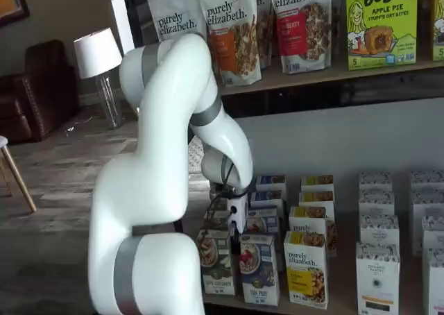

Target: Pick up the blue and white box that is on the bottom shelf, the second box from the left

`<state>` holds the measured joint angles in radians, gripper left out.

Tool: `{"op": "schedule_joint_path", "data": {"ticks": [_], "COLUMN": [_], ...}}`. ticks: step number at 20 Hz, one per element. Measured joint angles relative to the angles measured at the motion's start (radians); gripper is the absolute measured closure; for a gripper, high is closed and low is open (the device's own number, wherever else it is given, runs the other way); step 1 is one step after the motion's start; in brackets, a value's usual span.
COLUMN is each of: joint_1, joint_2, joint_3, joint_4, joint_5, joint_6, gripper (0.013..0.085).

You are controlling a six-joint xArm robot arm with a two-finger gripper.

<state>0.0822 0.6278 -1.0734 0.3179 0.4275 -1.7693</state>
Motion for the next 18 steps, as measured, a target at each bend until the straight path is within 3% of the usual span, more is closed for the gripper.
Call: {"op": "schedule_joint_path", "data": {"ticks": [2, 6, 9, 15, 18], "joint_1": [0.001, 0.004, 0.005, 0.003, 0.000], "joint_2": [-0.007, -0.018, -0.018, 0.010, 0.026], "joint_3": [-0.004, -0.002, 0.000, -0.021, -0.039], "joint_4": [0.035, 0.044, 0.038, 0.115, 0.116], "joint_5": [0.027, 0.042, 0.025, -0.008, -0.010], "joint_6": [-0.028, -0.031, -0.025, -0.098, -0.102], "gripper": [0.0130, 0.0130, 0.0130, 0.0130, 0.0130]}}
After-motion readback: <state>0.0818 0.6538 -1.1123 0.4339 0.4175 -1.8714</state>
